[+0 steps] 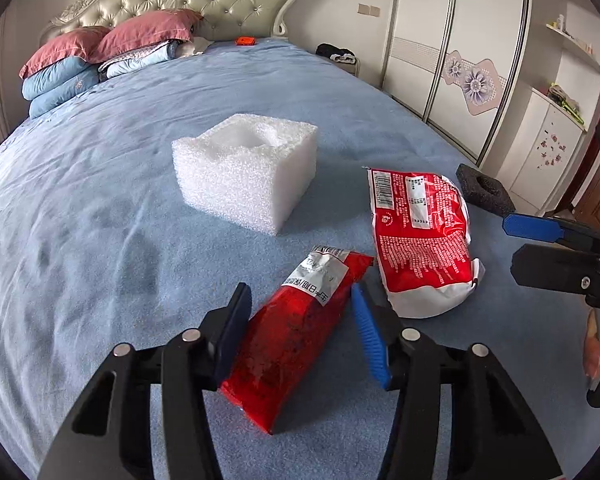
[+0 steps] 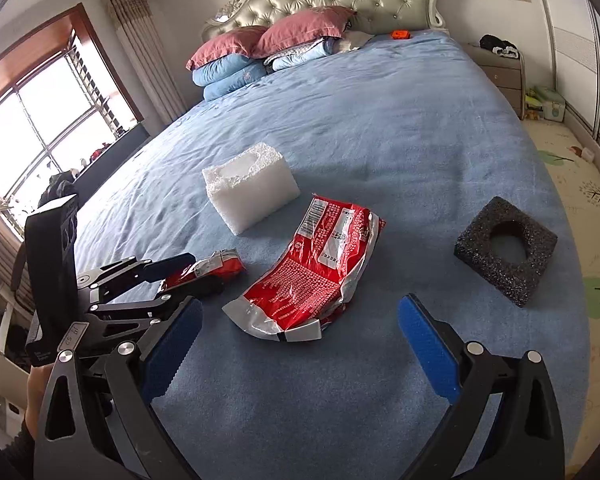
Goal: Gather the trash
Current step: 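Grasp the red tube wrapper with the left gripper while the right grasps the red snack bag, then carry both red wrappers over the yellow bin and open both grippers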
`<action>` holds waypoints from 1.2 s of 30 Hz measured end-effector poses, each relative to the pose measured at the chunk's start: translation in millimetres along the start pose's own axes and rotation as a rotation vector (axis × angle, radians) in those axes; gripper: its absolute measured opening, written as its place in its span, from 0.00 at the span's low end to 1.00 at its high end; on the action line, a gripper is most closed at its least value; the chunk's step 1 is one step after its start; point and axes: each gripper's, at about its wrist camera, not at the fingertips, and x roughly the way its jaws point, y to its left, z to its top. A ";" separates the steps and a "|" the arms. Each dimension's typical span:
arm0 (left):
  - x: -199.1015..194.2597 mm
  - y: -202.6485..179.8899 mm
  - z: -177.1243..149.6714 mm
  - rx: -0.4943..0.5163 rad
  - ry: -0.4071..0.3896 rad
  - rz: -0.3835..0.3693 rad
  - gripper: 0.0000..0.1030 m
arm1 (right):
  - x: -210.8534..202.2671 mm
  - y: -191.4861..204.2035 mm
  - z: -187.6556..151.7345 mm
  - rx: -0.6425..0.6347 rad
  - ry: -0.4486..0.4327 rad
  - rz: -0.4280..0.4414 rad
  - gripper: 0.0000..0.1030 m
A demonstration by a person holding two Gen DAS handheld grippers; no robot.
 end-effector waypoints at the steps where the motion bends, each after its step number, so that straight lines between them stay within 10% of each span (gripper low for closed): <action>1: -1.5 -0.7 -1.2 0.001 -0.003 -0.008 0.42 | 2.6 -2.4 0.7 0.012 0.007 0.009 0.92; 3: -5.6 0.2 -2.5 -0.008 -0.016 -0.036 0.28 | 7.1 -8.3 2.9 0.044 0.021 0.027 0.91; 15: -13.3 14.3 -6.1 -0.096 -0.052 -0.118 0.25 | 36.6 -15.5 13.3 0.081 0.090 -0.006 0.65; 17: -14.7 16.9 -4.9 -0.105 -0.057 -0.122 0.25 | 43.0 -18.1 13.7 0.078 0.100 -0.026 0.53; 20: -20.4 18.1 -6.8 -0.126 -0.067 -0.140 0.25 | 42.6 -22.2 12.7 0.077 0.097 -0.029 0.09; 36: -78.5 -52.7 -29.0 -0.124 -0.109 -0.262 0.25 | -83.8 -24.8 -41.6 0.075 -0.095 -0.032 0.07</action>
